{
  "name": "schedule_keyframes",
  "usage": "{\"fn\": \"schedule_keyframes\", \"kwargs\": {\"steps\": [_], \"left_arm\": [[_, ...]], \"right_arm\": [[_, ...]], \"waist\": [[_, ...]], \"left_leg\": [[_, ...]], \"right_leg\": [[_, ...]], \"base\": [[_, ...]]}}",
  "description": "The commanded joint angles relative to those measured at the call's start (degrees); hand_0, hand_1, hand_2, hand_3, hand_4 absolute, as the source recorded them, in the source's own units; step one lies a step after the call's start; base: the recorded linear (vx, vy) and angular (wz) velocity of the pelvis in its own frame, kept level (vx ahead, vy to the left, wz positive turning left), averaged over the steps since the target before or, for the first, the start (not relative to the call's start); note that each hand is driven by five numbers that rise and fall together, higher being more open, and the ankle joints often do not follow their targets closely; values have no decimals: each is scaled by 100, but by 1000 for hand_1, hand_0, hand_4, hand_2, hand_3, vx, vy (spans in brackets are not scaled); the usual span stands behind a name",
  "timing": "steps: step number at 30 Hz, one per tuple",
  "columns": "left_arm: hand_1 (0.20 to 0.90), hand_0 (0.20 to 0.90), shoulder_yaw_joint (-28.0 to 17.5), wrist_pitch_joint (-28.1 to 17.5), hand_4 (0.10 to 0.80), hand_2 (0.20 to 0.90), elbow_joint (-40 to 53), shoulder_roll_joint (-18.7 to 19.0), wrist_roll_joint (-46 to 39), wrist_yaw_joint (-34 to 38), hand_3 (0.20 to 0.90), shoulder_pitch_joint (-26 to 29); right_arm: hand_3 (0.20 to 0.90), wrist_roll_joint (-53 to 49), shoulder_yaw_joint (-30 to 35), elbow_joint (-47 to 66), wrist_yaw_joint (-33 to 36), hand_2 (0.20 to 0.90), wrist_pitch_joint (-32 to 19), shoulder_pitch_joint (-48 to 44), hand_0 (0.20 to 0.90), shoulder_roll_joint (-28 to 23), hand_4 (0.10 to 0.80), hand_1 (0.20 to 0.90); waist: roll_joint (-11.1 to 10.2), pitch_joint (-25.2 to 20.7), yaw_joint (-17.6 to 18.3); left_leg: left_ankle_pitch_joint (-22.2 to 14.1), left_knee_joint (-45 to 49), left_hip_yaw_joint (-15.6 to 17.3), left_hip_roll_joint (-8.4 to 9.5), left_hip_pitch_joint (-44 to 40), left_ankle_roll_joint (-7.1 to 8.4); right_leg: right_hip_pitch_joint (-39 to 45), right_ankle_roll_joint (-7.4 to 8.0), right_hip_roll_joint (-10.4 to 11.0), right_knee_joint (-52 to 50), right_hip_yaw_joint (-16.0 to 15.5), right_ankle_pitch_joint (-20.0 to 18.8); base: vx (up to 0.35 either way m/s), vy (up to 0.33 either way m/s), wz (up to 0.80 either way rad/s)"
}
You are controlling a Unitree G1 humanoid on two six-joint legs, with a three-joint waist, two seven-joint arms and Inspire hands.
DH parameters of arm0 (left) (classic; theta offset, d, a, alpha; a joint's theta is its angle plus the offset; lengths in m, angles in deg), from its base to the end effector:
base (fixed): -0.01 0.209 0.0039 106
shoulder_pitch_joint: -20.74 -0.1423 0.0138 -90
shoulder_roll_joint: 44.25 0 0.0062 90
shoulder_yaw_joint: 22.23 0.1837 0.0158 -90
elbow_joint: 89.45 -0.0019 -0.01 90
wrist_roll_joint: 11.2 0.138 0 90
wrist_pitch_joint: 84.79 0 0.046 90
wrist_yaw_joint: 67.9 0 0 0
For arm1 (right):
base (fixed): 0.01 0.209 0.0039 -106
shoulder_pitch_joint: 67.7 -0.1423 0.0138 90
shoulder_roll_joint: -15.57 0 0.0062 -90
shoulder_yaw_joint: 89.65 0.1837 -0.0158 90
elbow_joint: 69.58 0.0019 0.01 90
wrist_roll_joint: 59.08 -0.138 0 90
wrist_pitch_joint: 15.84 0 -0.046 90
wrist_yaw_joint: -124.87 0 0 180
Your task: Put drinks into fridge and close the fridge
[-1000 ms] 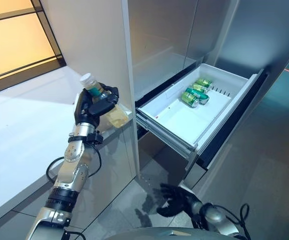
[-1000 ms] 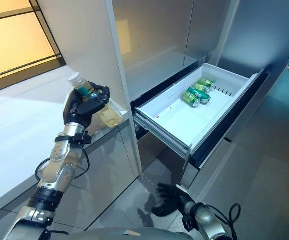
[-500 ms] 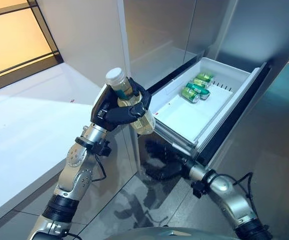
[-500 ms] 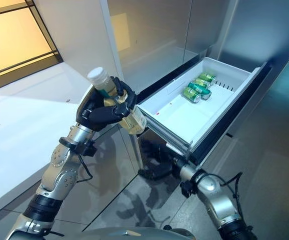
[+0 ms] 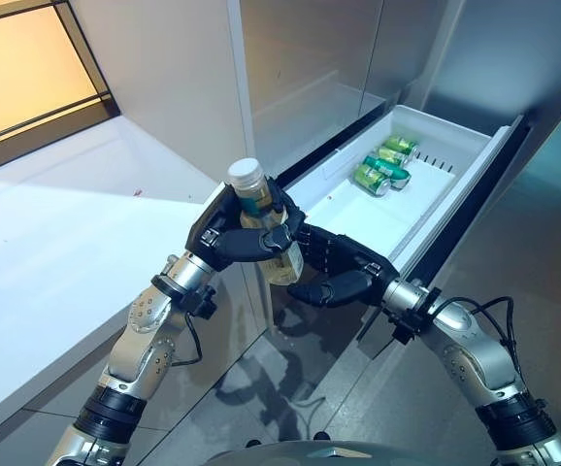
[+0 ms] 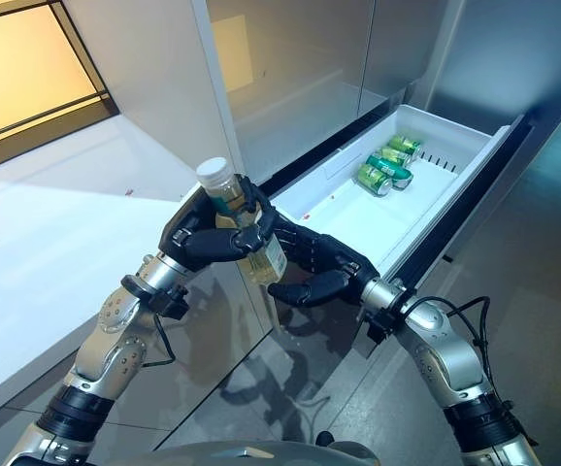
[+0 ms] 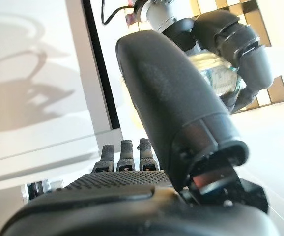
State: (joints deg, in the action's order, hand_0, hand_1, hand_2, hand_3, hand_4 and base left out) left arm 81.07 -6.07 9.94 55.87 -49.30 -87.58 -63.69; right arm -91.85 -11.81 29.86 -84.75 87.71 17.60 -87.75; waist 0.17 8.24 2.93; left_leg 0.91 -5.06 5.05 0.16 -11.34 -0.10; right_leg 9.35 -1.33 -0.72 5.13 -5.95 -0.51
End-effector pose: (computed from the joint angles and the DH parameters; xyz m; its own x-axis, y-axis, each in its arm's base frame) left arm 0.2132 0.1755 0.0991 0.7501 -0.5490 0.3687 0.6117 0.7879 -0.0715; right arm 0.2128 -0.1860 0.0810 0.6807 0.7284 -0.0784 -0.7213 0.6850 0.1025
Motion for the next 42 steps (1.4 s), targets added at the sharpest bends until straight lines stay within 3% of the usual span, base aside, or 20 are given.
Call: {"fn": "schedule_keyframes", "kwargs": {"steps": [1, 15, 20, 25, 29, 31, 32, 33, 42], "left_arm": [[300, 300, 32, -574, 100, 300, 554, 14, 17, 194, 200, 1118], [300, 300, 365, -413, 100, 300, 71, 130, 384, 466, 200, 1417], [300, 300, 444, -364, 100, 300, 34, -5, -68, 149, 200, 1377], [300, 300, 792, -925, 100, 300, 133, -295, -691, -563, 200, 1482], [300, 300, 1032, -986, 100, 300, 187, -375, -892, -819, 200, 1603], [300, 300, 1101, -949, 100, 300, 197, -378, -936, -886, 200, 1644], [300, 300, 1141, -891, 100, 300, 218, -365, -1018, -946, 200, 1661], [300, 300, 1191, -854, 100, 300, 205, -383, -1052, -1057, 200, 1675], [300, 300, 1422, -545, 100, 300, 330, -353, -1407, -1579, 200, 1713]], "right_arm": [[900, -505, 102, 778, -323, 900, -242, -721, 900, 64, 800, 900], [900, -560, -185, 914, -648, 900, -87, -1306, 900, -278, 800, 900], [900, -1146, -241, 875, -445, 900, 375, -1308, 900, -106, 800, 900], [900, -2056, -543, 733, -92, 900, 939, -1193, 900, 289, 800, 900], [900, -2536, -828, 641, 152, 900, 1022, -1113, 900, 504, 800, 900], [653, -2685, -874, 611, 236, 688, 1071, -1123, 688, 551, 553, 688], [458, -2709, -926, 592, 281, 521, 1050, -1107, 521, 600, 358, 521], [208, -2816, -956, 591, 345, 307, 1076, -1117, 307, 612, 108, 307], [200, -3367, -1128, 534, 702, 300, 1390, -1089, 300, 640, 100, 300]], "waist": [[-145, -388, -12], [-195, -433, 18], [-200, -442, 13], [-208, -444, 45], [-202, -453, 78], [-198, -455, 85], [-195, -455, 88], [-191, -460, 96], [-175, -492, 110]], "left_leg": [[-357, 63, -5, 85, 119, -126], [-348, 61, 46, 73, 127, -113], [-349, 71, 56, 73, 137, -115], [-342, 63, 69, 69, 139, -115], [-337, 62, 92, 67, 132, -114], [-340, 57, 89, 69, 125, -118], [-341, 56, 87, 71, 119, -120], [-343, 51, 89, 72, 106, -122], [-326, 37, 78, 85, 114, -135]], "right_leg": [[-164, 424, 146, -557, -122, 385], [-184, 445, 140, -508, -63, 320], [-191, 450, 140, -498, -54, 308], [-203, 453, 133, -492, -33, 287], [-207, 456, 132, -492, -11, 280], [-207, 457, 130, -489, -7, 278], [-204, 458, 129, -486, -4, 273], [-195, 462, 130, -478, -3, 268], [-205, 463, 124, -456, 24, 241]], "base": [[0, 0, 0], [0, 0, 0], [0, 0, 0], [0, 0, 0], [0, 0, 0], [0, 0, 0], [0, 0, 0], [0, 0, 0], [0, 0, 0]]}}
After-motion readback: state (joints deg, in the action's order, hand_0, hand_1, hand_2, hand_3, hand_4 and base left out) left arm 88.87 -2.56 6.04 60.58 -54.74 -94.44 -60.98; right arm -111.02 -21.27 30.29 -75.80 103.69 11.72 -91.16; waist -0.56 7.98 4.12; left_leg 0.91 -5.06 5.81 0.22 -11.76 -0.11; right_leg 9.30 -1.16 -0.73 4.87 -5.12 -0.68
